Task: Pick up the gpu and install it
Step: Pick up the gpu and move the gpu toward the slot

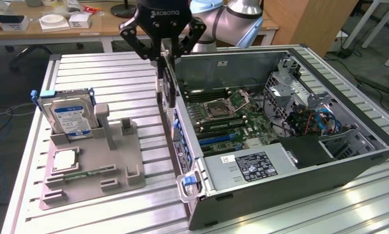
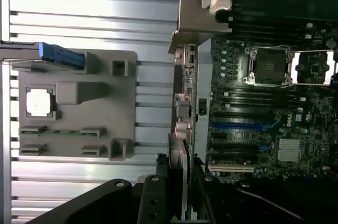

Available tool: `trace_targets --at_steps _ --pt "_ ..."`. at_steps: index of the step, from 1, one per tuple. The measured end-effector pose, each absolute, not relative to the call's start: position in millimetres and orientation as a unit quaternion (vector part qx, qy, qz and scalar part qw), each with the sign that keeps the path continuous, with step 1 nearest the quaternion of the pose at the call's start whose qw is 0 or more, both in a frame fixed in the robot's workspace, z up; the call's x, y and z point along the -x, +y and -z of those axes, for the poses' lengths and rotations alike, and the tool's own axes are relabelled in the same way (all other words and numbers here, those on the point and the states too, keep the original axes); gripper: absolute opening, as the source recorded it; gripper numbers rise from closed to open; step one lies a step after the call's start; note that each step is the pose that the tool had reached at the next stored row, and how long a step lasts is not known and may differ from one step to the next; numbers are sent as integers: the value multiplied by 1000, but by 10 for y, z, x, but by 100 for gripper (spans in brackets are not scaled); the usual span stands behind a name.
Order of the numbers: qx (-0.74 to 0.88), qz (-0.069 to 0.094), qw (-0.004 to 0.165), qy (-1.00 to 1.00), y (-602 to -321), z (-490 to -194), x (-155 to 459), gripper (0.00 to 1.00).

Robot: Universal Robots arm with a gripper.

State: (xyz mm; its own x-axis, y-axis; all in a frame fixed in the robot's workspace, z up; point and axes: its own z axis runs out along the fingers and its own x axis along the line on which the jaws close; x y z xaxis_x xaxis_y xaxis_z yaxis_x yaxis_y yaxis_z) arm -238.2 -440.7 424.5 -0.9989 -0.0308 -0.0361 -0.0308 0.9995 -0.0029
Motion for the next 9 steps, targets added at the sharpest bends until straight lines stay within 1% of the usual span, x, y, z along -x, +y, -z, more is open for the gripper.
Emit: trace_targets --at_steps 9 --pt "14 1 18 1000 -4407 -4244 2122 27"
